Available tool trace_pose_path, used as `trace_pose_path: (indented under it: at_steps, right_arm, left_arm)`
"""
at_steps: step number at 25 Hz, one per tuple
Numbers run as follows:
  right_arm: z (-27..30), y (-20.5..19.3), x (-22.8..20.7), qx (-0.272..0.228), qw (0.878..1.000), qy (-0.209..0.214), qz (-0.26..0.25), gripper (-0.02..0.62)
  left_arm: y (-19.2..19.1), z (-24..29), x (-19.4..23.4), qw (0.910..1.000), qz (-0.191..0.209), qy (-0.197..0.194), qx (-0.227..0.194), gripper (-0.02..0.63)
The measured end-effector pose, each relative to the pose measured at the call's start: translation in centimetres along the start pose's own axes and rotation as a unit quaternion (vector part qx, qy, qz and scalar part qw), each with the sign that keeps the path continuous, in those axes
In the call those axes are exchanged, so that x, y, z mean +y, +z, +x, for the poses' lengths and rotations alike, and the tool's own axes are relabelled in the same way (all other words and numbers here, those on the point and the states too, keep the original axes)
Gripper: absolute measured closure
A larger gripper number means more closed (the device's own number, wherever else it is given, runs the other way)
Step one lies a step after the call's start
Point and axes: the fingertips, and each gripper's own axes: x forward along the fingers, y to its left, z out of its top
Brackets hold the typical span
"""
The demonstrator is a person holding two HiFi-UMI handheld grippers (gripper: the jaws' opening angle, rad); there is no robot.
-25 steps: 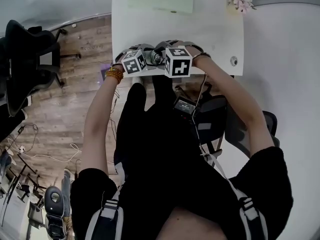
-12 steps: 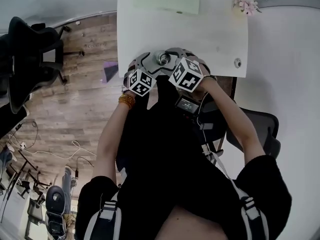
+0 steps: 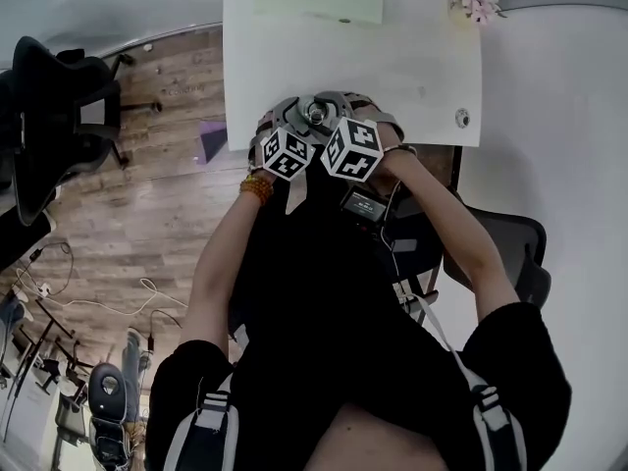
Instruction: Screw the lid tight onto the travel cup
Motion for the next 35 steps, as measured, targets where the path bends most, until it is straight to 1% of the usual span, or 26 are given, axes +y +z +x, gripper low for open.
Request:
trace_pose_path:
  at_steps: [3, 5, 7, 10, 11, 12, 13, 14, 15, 16, 17, 18, 19, 20, 21, 23, 24, 25, 26, 27, 28, 29, 30, 32, 33, 35]
  right_arm:
    - [0.0, 0.1, 0.5, -0.007, 0.998, 0.011, -0.057, 0.344]
    - [0.1, 0.1, 0.8, -0.004, 0.994, 0.030, -0.101, 0.344]
    - [0.3, 0.2, 1.0, 0.006, 0.987, 0.058, -0.150, 0.344]
    - [0.4, 0.4, 1.3, 0.019, 0.972, 0.105, -0.211, 0.344]
    - [0.3, 0.4, 1.4, 0.024, 0.967, 0.116, -0.227, 0.344]
    - [0.3, 0.5, 1.6, 0.027, 0.963, 0.122, -0.240, 0.344]
    - [0.3, 0.6, 1.7, 0.029, 0.960, 0.123, -0.249, 0.344]
    - [0.3, 0.7, 1.8, 0.028, 0.960, 0.121, -0.250, 0.342]
    - [0.3, 0.7, 1.9, 0.022, 0.963, 0.117, -0.242, 0.338]
    - [0.2, 0.8, 2.0, 0.012, 0.969, 0.112, -0.221, 0.333]
    - [0.0, 0.9, 1.9, -0.003, 0.977, 0.109, -0.184, 0.307]
    - [-0.3, 1.1, 1.8, -0.023, 0.985, 0.108, -0.131, 0.282]
    - [-0.7, 1.4, 1.5, -0.043, 0.991, 0.107, -0.066, 0.276]
    - [-1.0, 1.6, 1.1, -0.059, 0.993, 0.102, 0.004, 0.273]
    - [-1.3, 1.6, 0.7, -0.069, 0.990, 0.094, 0.074, 0.273]
    - [-1.2, 1.5, 0.0, -0.073, 0.975, 0.073, 0.198, 0.275]
    - [-0.9, 1.4, -0.2, -0.068, 0.966, 0.062, 0.243, 0.275]
    - [-0.5, 1.3, -0.3, -0.056, 0.960, 0.051, 0.270, 0.275]
    - [-0.2, 1.2, -0.3, -0.040, 0.959, 0.038, 0.278, 0.275]
    - [0.1, 1.1, -0.4, -0.024, 0.961, 0.025, 0.273, 0.279]
    - [0.3, 1.0, -0.4, -0.012, 0.965, 0.013, 0.260, 0.312]
    - [0.5, 1.1, -0.5, -0.006, 0.969, 0.004, 0.248, 0.348]
    - [0.6, 1.2, -0.6, -0.003, 0.972, -0.001, 0.236, 0.348]
    - [0.7, 1.2, -0.6, -0.006, 0.976, 0.001, 0.219, 0.350]
    - [0.6, 1.2, -0.5, -0.008, 0.978, 0.006, 0.210, 0.351]
    - [0.5, 1.1, -0.1, -0.014, 0.984, 0.022, 0.179, 0.351]
  left_arm:
    - [-0.3, -0.1, -0.3, 0.9965, 0.047, -0.068, 0.014, 0.253]
    - [-0.4, -0.2, -0.4, 0.9892, 0.086, -0.116, 0.023, 0.252]
    - [-0.6, -0.2, -0.3, 0.9768, 0.132, -0.165, 0.036, 0.252]
    - [-1.0, -0.5, -0.4, 0.9496, 0.196, -0.237, 0.062, 0.249]
    - [-1.0, -0.7, -0.6, 0.9405, 0.213, -0.256, 0.067, 0.249]
    - [-1.0, -0.9, -0.6, 0.9334, 0.225, -0.271, 0.068, 0.249]
    - [-1.0, -1.0, -0.7, 0.9292, 0.233, -0.279, 0.067, 0.249]
    - [-1.0, -1.0, -0.7, 0.9282, 0.236, -0.280, 0.063, 0.247]
    - [-1.0, -1.1, -0.7, 0.9306, 0.236, -0.274, 0.058, 0.244]
    - [-1.0, -1.1, -0.7, 0.9363, 0.231, -0.260, 0.051, 0.241]
    - [-0.9, -1.3, -0.5, 0.9446, 0.219, -0.241, 0.042, 0.233]
    - [-0.8, -1.5, -0.2, 0.9545, 0.202, -0.218, 0.030, 0.232]
    - [-0.7, -1.8, 0.1, 0.9648, 0.177, -0.194, 0.015, 0.232]
    - [-0.5, -2.1, 0.3, 0.9747, 0.147, -0.168, 0.001, 0.232]
    - [-0.4, -2.3, 0.5, 0.9830, 0.116, -0.142, -0.011, 0.231]
    - [-0.4, -2.3, 0.5, 0.9943, 0.063, -0.083, -0.021, 0.232]
    - [-0.5, -2.0, 0.5, 0.9975, 0.042, -0.054, -0.019, 0.232]
    - [-0.7, -1.7, 0.4, 0.9993, 0.021, -0.028, -0.014, 0.232]
    - [-0.8, -1.4, 0.2, 0.9999, 0.000, -0.006, -0.010, 0.232]
    - [-0.8, -1.1, 0.1, 0.9997, -0.018, 0.012, -0.005, 0.232]
    - [-0.8, -0.9, 0.1, 0.9991, -0.033, 0.025, -0.001, 0.233]
    - [-0.9, -0.7, 0.2, 0.9985, -0.042, 0.033, 0.005, 0.239]
    - [-0.9, -0.6, 0.3, 0.9982, -0.048, 0.035, 0.010, 0.239]
    - [-0.9, -0.5, 0.3, 0.9986, -0.046, 0.023, 0.012, 0.241]
    - [-0.9, -0.5, 0.2, 0.9992, -0.036, 0.013, 0.011, 0.241]
    - [-0.8, -0.5, 0.0, 0.9998, -0.002, -0.013, 0.015, 0.241]
